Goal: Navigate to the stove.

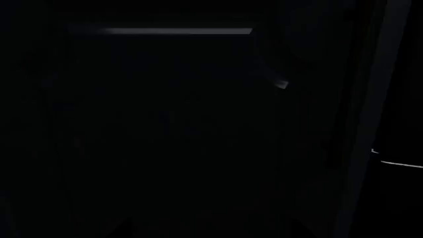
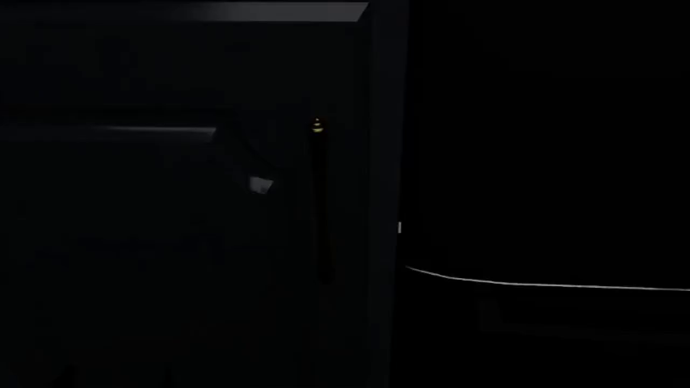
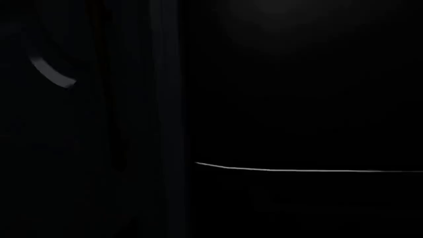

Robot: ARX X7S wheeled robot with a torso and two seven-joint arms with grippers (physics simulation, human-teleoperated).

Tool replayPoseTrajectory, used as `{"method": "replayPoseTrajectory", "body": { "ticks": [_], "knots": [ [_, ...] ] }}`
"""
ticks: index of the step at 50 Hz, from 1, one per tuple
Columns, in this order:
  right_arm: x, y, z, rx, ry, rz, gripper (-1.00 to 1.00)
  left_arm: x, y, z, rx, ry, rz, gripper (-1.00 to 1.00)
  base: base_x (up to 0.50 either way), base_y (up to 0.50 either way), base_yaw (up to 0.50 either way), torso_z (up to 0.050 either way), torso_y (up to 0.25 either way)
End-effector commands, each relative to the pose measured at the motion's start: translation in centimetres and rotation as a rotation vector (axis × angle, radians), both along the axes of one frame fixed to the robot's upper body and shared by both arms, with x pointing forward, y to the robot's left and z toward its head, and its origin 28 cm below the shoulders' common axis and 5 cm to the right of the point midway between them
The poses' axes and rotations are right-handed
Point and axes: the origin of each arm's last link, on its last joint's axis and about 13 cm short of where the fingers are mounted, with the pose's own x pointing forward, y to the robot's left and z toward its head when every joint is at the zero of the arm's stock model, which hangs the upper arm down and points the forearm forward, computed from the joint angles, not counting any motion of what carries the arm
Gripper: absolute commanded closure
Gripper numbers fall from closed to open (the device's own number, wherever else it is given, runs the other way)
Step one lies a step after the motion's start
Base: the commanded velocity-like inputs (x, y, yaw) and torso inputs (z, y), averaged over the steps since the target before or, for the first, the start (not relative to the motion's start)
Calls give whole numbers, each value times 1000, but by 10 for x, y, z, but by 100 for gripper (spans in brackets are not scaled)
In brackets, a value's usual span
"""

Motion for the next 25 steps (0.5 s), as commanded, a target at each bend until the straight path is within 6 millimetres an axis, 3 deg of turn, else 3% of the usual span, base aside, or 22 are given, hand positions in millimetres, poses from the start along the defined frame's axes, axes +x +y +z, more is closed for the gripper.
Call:
{"method": "replayPoseTrajectory", "body": {
  "ticks": [1, 25],
  "knots": [
    [-1, 1, 0, 0, 0, 0, -100, -1, 0, 0, 0, 0, 0, -100, 0, 0, 0, 0, 0],
    [-6, 1, 6, -5, 3, -12, -100, -8, 2, 8, -2, -4, 26, -100, 0, 0, 0, 0, 0]
  ]
}}
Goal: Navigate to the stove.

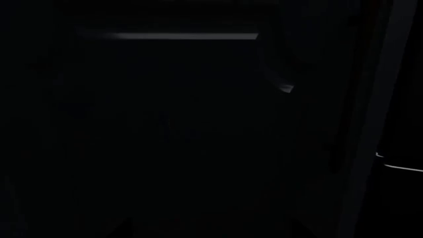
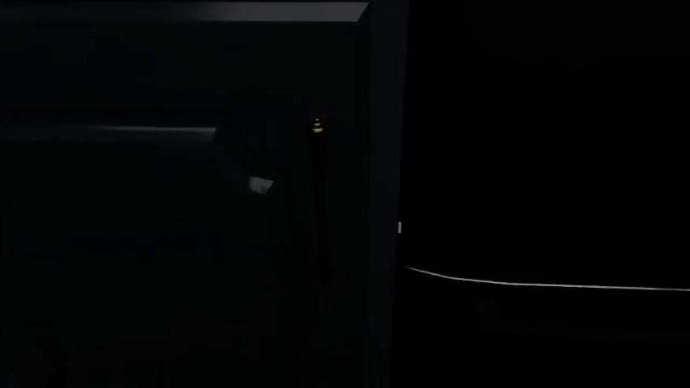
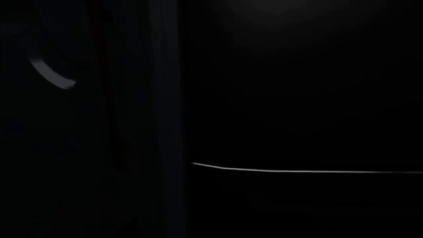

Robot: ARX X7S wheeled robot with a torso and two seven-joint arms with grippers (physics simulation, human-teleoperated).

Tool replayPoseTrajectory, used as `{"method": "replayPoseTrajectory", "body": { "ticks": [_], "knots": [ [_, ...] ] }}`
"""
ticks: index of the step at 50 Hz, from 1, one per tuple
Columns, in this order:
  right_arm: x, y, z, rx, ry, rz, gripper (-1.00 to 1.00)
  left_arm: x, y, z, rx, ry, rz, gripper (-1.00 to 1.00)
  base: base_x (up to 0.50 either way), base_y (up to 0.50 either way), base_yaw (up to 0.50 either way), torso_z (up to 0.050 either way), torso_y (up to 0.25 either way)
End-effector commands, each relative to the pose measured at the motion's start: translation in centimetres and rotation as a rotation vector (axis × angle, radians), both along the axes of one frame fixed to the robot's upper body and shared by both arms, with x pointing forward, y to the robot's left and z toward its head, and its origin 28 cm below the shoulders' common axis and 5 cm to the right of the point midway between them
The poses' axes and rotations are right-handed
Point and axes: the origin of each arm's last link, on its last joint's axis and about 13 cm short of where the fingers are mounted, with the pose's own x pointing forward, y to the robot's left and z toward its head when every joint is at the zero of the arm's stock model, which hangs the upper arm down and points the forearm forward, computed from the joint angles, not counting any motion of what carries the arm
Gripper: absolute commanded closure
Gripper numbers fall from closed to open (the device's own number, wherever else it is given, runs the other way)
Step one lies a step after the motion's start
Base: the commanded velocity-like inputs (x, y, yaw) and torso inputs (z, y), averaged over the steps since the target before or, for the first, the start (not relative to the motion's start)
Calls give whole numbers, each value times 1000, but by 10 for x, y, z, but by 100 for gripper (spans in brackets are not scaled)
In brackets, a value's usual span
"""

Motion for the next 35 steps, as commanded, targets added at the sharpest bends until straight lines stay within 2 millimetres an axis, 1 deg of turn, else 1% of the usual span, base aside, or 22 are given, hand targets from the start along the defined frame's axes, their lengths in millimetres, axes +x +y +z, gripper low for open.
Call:
{"method": "replayPoseTrajectory", "body": {
  "ticks": [1, 6, 22, 25, 35],
  "knots": [
    [-2, 1, 2, 1, 3, -4, -100, -3, 1, 2, -1, 1, 7, -100, -51, -219, 0, 0, 0],
    [-3, 1, 3, -2, 2, -3, -100, -3, 1, 3, -1, 2, 7, -100, -52, -348, 0, 0, 0],
    [-2, 0, 4, 2, 25, -17, -100, -4, 1, 3, 3, 2, -2, -100, -41, -498, 0, 0, 0],
    [-4, 2, 3, -29, 20, 7, -100, -5, 1, 3, 8, 0, -1, -100, -27, -500, 0, 0, 0],
    [-4, 3, 4, -69, 8, 10, -100, -6, 0, 3, 7, -9, -10, -100, -28, -500, 0, 0, 0]
  ]
}}
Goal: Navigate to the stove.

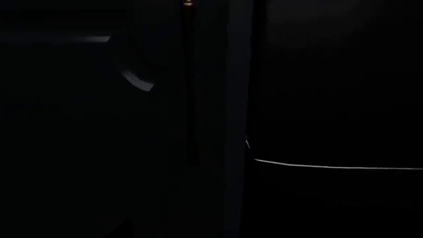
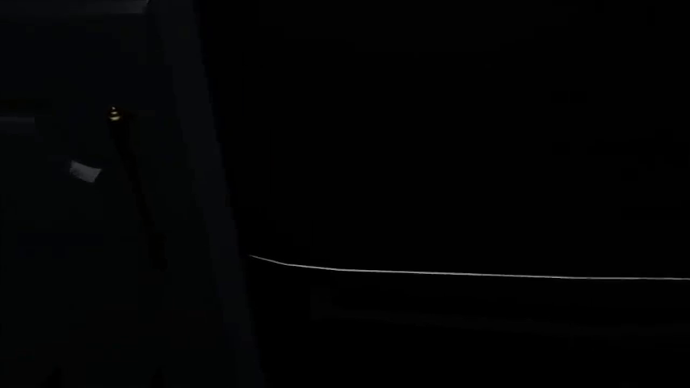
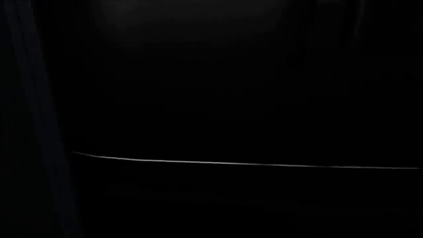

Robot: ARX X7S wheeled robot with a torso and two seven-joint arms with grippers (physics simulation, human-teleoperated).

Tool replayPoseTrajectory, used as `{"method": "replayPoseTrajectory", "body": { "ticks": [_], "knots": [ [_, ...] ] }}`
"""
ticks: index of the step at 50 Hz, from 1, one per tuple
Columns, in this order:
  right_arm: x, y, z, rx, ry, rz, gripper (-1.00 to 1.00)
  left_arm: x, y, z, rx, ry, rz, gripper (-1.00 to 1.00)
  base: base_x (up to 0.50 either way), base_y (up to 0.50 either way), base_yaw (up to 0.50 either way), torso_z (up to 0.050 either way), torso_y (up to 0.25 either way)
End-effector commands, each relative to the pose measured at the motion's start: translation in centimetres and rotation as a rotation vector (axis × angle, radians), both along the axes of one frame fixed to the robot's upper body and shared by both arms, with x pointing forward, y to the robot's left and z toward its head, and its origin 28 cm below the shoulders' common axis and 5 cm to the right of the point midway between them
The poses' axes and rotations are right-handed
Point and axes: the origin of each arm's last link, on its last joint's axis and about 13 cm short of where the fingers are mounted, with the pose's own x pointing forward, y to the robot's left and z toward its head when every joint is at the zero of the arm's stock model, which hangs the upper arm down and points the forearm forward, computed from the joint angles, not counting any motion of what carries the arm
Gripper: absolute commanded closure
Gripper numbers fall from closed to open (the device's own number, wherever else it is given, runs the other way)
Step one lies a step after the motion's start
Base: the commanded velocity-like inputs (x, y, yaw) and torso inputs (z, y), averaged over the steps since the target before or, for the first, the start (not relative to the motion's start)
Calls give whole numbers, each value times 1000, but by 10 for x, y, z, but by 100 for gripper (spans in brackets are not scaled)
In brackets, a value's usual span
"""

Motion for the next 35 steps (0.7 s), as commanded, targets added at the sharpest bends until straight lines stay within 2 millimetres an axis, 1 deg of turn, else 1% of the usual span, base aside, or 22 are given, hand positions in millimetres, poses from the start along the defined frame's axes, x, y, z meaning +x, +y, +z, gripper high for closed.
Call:
{"method": "replayPoseTrajectory", "body": {
  "ticks": [1, 10, 15, 35],
  "knots": [
    [-1, 1, 1, -35, -4, 8, -100, -2, 0, 1, 5, -10, -8, -100, -31, -500, 0, 0, 0],
    [-1, 1, 1, -38, -6, 12, -100, -1, -1, 1, 9, -15, 0, -100, -29, -496, 0, 0, 0],
    [-2, -1, 2, -7, 5, 31, -100, -1, -1, 0, 8, -9, 1, -100, -6, 0, -314, 0, 0],
    [-1, -1, 2, -21, -13, 12, -100, 0, -1, 0, 6, -7, -1, -100, 0, 0, -500, 0, 0]
  ]
}}
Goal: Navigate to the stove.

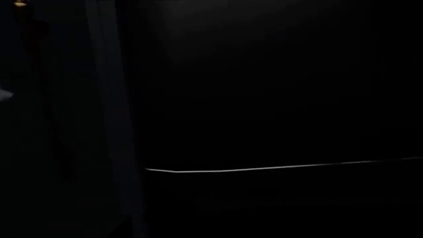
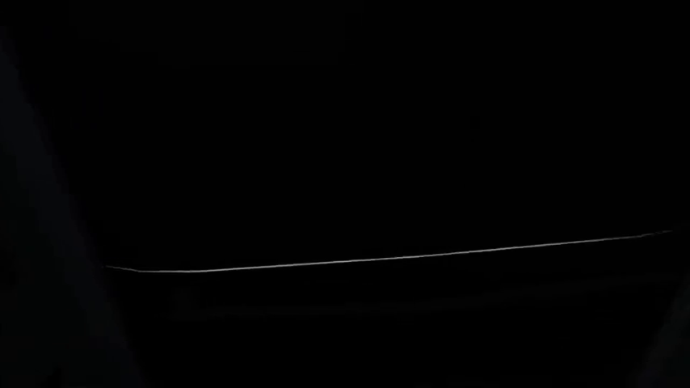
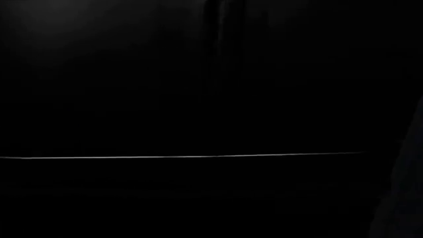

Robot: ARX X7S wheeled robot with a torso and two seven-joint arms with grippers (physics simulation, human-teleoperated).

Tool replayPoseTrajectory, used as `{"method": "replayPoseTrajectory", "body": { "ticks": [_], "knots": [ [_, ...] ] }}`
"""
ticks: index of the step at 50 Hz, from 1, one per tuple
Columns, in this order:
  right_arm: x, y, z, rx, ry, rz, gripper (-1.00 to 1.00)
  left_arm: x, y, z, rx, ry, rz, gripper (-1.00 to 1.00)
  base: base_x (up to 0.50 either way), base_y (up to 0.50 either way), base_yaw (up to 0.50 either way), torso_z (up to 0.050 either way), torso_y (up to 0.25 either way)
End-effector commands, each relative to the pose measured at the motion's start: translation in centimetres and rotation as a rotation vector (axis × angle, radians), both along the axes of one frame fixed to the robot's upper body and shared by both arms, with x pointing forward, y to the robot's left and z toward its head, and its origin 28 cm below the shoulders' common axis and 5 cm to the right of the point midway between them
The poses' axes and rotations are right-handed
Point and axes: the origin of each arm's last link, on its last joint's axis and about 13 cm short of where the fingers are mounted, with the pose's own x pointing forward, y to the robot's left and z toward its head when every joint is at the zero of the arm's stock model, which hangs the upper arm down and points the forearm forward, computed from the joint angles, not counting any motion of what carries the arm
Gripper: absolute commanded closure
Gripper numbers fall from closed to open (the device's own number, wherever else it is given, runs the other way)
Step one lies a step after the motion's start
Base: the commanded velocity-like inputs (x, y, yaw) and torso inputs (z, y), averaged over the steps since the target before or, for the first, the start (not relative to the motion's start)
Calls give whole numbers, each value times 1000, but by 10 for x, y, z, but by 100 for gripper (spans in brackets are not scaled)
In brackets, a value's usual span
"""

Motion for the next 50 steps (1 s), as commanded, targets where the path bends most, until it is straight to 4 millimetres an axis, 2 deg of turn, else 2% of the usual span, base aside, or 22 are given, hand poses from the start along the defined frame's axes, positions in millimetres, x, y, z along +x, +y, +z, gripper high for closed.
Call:
{"method": "replayPoseTrajectory", "body": {
  "ticks": [1, 50],
  "knots": [
    [0, 0, 0, -1, -2, -2, -100, 0, 0, 0, 0, 0, 0, -100, 0, 0, -500, 0, 0],
    [1, -1, -1, -11, -6, -12, -100, 2, 0, -1, -7, 4, -1, -100, 0, 0, -500, 0, 0]
  ]
}}
